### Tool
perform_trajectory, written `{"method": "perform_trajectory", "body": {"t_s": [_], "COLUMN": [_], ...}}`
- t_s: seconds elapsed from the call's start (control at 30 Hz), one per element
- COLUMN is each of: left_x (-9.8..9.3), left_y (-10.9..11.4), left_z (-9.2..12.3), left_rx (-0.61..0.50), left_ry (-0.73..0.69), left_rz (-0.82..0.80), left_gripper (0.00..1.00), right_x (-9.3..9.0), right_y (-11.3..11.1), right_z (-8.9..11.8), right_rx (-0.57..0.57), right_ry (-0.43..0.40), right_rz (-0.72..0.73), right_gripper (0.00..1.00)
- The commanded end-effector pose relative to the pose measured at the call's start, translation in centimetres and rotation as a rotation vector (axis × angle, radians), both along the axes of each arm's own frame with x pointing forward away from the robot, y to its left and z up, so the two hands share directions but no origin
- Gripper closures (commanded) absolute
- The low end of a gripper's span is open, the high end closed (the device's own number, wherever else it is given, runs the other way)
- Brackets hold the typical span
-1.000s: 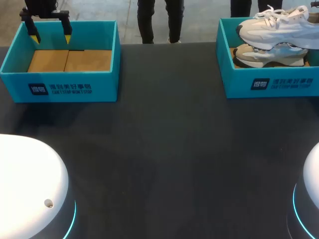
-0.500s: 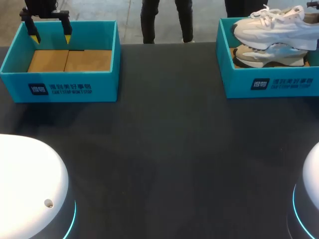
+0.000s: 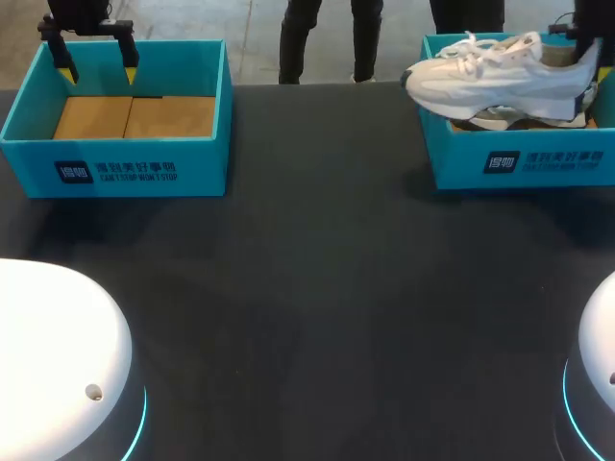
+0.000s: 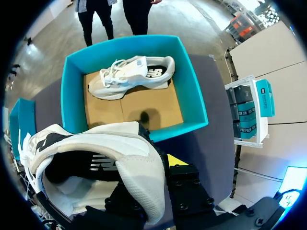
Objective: Take the shoe out of the shoebox, open the shoe tongue, remove and reinsert the insole, then place the shoe into the shoebox
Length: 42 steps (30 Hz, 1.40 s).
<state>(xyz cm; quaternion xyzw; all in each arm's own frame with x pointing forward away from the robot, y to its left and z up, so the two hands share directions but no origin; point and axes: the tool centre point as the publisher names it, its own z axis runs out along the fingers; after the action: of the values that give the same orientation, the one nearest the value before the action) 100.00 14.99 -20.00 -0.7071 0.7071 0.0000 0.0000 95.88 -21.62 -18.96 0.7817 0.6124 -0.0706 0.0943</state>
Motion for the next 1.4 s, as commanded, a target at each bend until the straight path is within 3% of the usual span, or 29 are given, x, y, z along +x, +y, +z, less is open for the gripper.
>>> {"method": "perform_trajectory", "body": {"t_s": [0.03,0.4,0.9,1.4], "left_x": [0.0,0.0,0.0,0.0], "left_y": [0.0,0.0,0.0,0.0], "left_z": [0.0,0.0,0.0,0.0], "left_rx": [0.0,0.0,0.0,0.0], "left_ry": [0.0,0.0,0.0,0.0], "left_rz": [0.0,0.0,0.0,0.0], "left_gripper": [0.0,0.0,0.0,0.0], "right_x": [-1.9,-6.4,-14.2,-21.3], "right_y": [2.0,7.4,15.3,23.0], "right_z": [0.6,0.9,0.4,-1.6], "right_rx": [-0.021,-0.038,-0.047,-0.07], "right_ry": [-0.025,-0.027,-0.015,-0.005], "right_rz": [0.001,-0.014,-0.025,-0.017], "right_gripper": [1.0,1.0,1.0,1.0]}}
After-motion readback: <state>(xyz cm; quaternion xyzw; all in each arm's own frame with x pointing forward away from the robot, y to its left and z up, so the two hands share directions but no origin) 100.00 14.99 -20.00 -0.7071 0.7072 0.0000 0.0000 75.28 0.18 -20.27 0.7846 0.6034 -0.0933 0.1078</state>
